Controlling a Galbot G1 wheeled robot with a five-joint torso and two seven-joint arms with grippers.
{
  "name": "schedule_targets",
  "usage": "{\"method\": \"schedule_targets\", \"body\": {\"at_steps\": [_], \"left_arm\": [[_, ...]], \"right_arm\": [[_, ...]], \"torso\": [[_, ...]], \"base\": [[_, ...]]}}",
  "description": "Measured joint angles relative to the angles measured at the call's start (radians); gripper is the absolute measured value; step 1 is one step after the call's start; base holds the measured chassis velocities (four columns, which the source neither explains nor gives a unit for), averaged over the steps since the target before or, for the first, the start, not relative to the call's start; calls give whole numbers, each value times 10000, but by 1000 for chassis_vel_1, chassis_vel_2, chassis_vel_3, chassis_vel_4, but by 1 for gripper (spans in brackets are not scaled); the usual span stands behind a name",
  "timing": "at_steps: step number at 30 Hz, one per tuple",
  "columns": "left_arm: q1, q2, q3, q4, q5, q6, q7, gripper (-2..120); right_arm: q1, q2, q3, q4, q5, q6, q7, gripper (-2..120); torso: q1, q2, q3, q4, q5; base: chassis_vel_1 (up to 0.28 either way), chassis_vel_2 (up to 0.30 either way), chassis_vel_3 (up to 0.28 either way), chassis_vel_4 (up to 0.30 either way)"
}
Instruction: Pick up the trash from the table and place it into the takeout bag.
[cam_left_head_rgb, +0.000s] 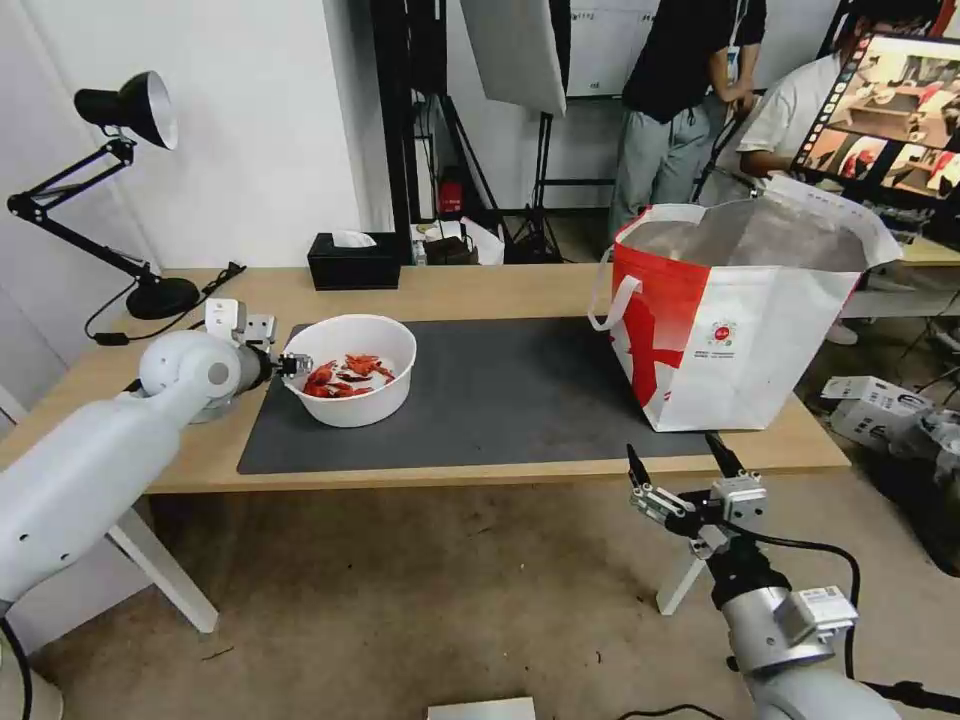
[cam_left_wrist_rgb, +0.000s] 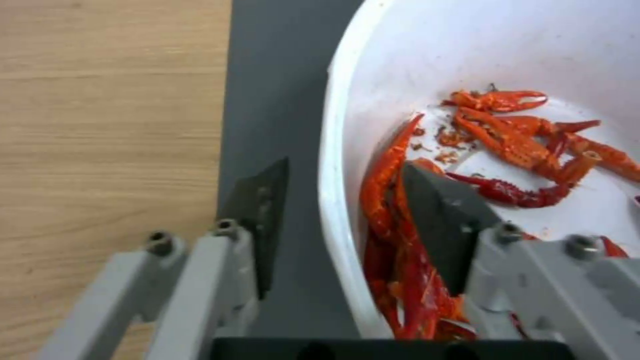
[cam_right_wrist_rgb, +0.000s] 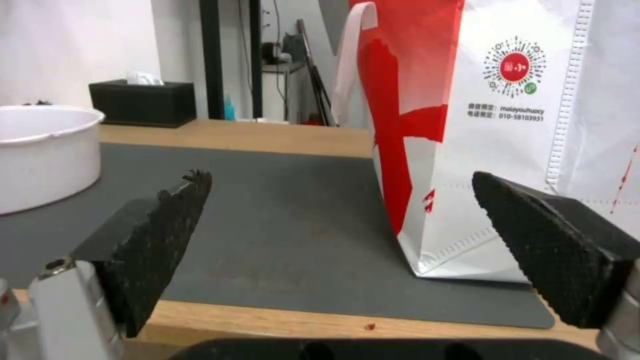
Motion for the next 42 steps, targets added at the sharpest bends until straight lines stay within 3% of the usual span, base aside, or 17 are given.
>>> {"method": "schedule_targets", "body": {"at_steps": [12, 14, 15, 17, 19, 23, 24, 27, 28, 31, 32, 35, 37, 39, 40, 42], "left_arm": [[232, 100, -238, -154, -147, -36, -152, 3], [371, 22, -510, -387, -540, -37, -785, 0], [371, 22, -510, -387, -540, -37, -785, 0], [499, -134, -1045, -938, -1661, -37, -1950, 0], [511, -166, -1217, -1181, -2080, -36, -2310, 0], [161, -265, -1741, -2206, -3972, -37, -3925, 0], [161, -265, -1741, -2206, -3972, -37, -3925, 0], [-633, -468, -1752, -2562, -5375, -42, -4992, 0], [-633, -468, -1752, -2562, -5375, -42, -4992, 0], [-1621, -818, -1285, -2681, -6279, -153, -5930, 0], [-1621, -818, -1285, -2681, -6279, -153, -5930, 0], [-3042, -1588, -407, -2506, -6898, -321, -6570, 0], [-3375, -1784, -223, -2430, -6960, -364, -6661, 0], [-4655, -2681, 444, -2043, -7098, -556, -6889, 0], [-4655, -2681, 444, -2043, -7098, -556, -6889, 0], [-5496, -3462, 900, -1654, -7109, -679, -6928, 0]], "right_arm": [[-17, 58, -13, -1, -29, 0, 15, 100], [-22, 58, 7, -9, -31, -4, 28, 100], [-22, 58, 7, -9, -31, -4, 28, 100], [-24, 48, 32, -37, -34, -29, 31, 100], [-23, 43, 33, -49, -35, -42, 31, 100], [-15, 33, 9, -68, -37, -231, 35, 100], [-15, 33, 9, -68, -37, -231, 35, 100], [-19, 12, -3, -82, -37, -277, 36, 100], [-19, 12, -3, -82, -37, -277, 36, 100], [-46, -18, 30, -75, -37, -295, 35, 100], [-46, -18, 30, -75, -37, -295, 35, 100], [-92, -60, 130, -27, -32, -304, 36, 100], [-99, -67, 145, -19, -31, -305, 36, 100], [-122, -84, 193, 18, -24, -309, 36, 100], [-122, -84, 193, 18, -24, -309, 36, 100], [-139, -77, 205, 46, -23, -311, 37, 100]], "torso": [[0, 0, 0, -1, 0], [0, 0, 1, 1, -1], [0, 0, 1, 1, -1], [1, 0, 0, 0, -1], [0, 0, 0, 0, 0], [0, 0, 0, 1, 1], [0, 0, 0, 1, 1], [0, 0, 0, 0, 2], [0, 0, 0, 0, 2], [0, 0, 0, 1, 2], [0, 0, 0, 1, 2], [1, 0, 1, 0, 0], [1, 0, 1, -1, 2], [1, 0, 1, -3, 3], [1, 0, 1, -3, 3], [0, 0, 0, -3, 8]], "base": [[0, 0, 0, 0], [0, 0, 0, 0], [0, 0, 0, 0], [0, 0, 0, 0], [0, 0, 0, 0], [0, 0, 0, 0], [0, 0, 0, 0], [0, 0, 0, 0], [0, 0, 0, 0], [0, 0, 0, 0], [0, 0, 0, 0], [0, 0, 0, 0], [0, 0, 0, 0], [0, 0, 0, 0], [0, 0, 0, 0], [0, 0, 0, 0]]}}
